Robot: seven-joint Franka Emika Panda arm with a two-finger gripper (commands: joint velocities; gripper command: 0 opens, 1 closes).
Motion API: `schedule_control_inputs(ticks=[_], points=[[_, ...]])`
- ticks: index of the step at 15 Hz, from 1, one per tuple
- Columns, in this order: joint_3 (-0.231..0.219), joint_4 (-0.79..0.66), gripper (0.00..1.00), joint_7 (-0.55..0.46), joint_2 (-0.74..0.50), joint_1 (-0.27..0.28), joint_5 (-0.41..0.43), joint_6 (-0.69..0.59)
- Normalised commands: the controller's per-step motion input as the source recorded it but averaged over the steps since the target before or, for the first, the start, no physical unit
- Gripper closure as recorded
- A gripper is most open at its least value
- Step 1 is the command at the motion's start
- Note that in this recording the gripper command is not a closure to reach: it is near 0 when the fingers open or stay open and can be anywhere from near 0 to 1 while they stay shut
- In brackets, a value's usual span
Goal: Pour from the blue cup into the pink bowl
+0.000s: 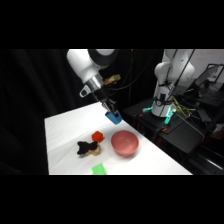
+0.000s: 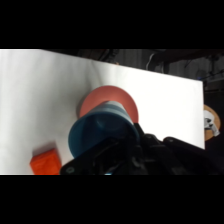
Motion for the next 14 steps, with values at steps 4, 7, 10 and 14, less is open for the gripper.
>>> schedule_control_inputs(ticks=[4,7,10,14], points=[[-0.129,0.06,0.13,0.23,-0.07,-0.032,-0.243,0.50],[-0.130,0.35,0.13,0.27,0.19,-0.085,-0.218,0.43],[-0.094,0.50,0.13,0.35,0.36,-0.069,-0.171,0.43],[-0.040,0.38,0.13,0.43,0.43,0.020,-0.182,0.36]])
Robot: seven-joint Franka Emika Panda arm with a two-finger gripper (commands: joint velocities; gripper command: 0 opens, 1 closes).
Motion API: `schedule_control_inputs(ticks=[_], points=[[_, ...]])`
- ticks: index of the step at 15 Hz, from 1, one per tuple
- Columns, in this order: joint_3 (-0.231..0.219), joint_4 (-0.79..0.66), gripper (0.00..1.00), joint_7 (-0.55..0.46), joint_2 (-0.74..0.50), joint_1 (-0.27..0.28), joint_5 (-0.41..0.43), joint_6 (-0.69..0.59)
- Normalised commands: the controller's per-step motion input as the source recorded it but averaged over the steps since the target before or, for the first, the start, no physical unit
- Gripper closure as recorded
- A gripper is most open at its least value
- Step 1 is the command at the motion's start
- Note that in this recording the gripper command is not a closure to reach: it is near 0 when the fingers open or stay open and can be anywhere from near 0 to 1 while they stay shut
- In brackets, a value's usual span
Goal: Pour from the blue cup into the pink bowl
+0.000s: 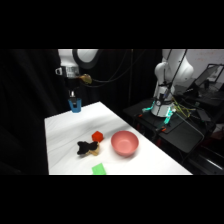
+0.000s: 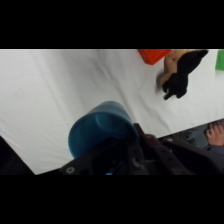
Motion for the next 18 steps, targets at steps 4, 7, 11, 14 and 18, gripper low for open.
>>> schedule_control_inputs(ticks=[4,7,11,14,18], points=[[-0.039,0.17,0.13,0.41,0.32,0.107,-0.195,0.23],[0.003,0.06,0.13,0.25,0.15,0.052,-0.048,0.09],[0.003,0.03,0.13,0.18,0.09,0.035,-0.013,0.11],[0.006,0.03,0.13,0.14,0.14,0.017,0.023,0.22],[0.007,0.07,0.13,0.12,0.19,0.007,0.062,0.29]])
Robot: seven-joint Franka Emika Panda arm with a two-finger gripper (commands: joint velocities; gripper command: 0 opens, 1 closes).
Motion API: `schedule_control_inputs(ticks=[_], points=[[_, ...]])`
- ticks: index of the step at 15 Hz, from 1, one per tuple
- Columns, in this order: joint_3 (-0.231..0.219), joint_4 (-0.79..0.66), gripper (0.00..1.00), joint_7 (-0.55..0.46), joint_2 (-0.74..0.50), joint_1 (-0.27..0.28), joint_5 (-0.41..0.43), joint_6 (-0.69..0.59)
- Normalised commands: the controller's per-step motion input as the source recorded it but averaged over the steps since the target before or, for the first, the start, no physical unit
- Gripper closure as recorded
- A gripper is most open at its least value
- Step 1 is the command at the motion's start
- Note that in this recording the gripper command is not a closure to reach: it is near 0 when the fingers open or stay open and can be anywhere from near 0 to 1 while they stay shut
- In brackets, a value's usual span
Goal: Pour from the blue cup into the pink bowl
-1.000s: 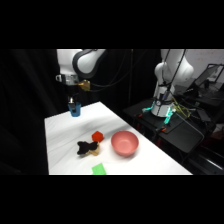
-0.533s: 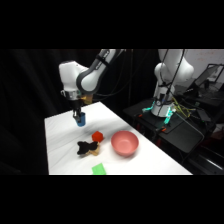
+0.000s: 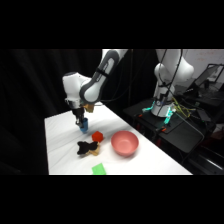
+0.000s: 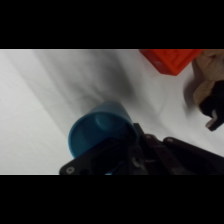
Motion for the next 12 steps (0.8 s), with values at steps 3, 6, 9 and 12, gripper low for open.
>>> schedule_control_inputs(ticks=[3,6,9,12], points=[[-0.055,0.14,0.13,0.15,0.20,0.040,0.030,0.20],[-0.124,0.09,0.09,0.18,0.10,0.112,-0.042,0.15],[-0.126,0.02,0.00,0.14,0.02,0.134,-0.101,-0.01],[-0.152,-0.14,0.00,0.15,-0.16,0.177,-0.185,-0.06]])
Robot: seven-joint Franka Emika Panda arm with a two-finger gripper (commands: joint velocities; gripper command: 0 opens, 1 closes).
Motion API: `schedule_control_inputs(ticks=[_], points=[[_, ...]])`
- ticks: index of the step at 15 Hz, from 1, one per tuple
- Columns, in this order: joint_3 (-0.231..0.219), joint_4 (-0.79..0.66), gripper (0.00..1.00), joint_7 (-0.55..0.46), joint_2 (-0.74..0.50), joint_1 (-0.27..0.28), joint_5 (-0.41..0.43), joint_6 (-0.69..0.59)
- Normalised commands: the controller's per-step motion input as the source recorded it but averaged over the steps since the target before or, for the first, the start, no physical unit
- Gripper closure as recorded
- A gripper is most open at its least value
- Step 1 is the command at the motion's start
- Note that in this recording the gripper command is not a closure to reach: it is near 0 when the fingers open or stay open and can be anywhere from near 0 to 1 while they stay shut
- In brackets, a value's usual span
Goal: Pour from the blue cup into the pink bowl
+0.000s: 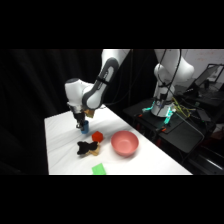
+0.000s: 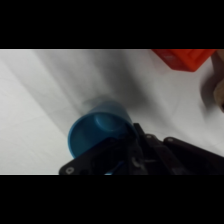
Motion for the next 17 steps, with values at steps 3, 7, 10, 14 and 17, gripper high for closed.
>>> schedule_control_inputs(ticks=[3,7,10,14,17], points=[[-0.149,-0.39,0.00,0.17,-0.49,0.218,-0.221,-0.10],[-0.074,-0.41,0.00,0.13,-0.66,0.156,-0.206,-0.28],[0.023,-0.30,0.00,0.06,-0.70,0.012,-0.160,-0.43],[0.059,-0.31,0.00,0.05,-0.74,-0.048,-0.197,-0.31],[0.132,-0.37,0.00,-0.02,-0.65,-0.119,-0.112,-0.05]])
